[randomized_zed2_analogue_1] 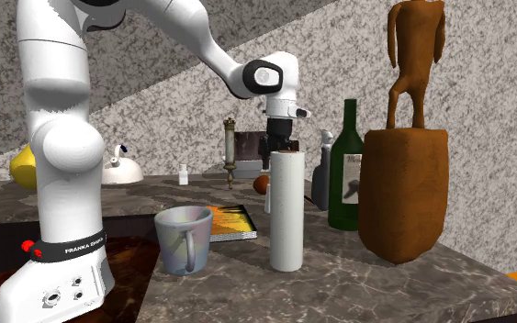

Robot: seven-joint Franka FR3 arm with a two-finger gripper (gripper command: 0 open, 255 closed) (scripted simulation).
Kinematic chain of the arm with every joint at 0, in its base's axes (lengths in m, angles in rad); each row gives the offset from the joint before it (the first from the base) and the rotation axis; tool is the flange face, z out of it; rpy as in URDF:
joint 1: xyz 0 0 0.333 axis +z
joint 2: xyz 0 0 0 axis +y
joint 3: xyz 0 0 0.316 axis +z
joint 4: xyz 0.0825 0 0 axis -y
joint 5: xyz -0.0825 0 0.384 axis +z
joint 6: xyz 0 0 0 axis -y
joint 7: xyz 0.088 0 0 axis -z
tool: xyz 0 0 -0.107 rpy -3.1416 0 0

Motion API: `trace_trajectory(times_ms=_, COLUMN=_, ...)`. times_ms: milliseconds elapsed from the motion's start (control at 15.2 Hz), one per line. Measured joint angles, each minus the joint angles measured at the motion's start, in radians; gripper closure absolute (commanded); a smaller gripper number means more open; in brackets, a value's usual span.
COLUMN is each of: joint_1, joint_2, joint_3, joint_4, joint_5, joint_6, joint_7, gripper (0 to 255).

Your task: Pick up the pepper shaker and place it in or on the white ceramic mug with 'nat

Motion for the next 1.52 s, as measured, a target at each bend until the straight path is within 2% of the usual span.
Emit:
trace_trajectory(times_ms=330, joint_1=0.0, joint_2=0.039, joint_3=0.0, joint_4=-0.03, joint_5=0.018, joint_6=0.067, joint_7=-0.013, gripper=0)
trace_trajectory(times_ms=726, joint_1=0.001, joint_2=0.044, joint_3=0.001, joint_4=-0.036, joint_5=0.021, joint_6=0.078, joint_7=-0.013, gripper=0)
trace_trajectory(times_ms=792, joint_1=0.001, joint_2=0.044, joint_3=0.001, joint_4=-0.036, joint_5=0.021, joint_6=0.078, joint_7=-0.013, gripper=255)
trace_trajectory(times_ms=1518, joint_1=0.001, joint_2=0.04, joint_3=0.001, joint_4=-0.034, joint_5=0.019, joint_6=0.072, joint_7=-0.012, gripper=255)
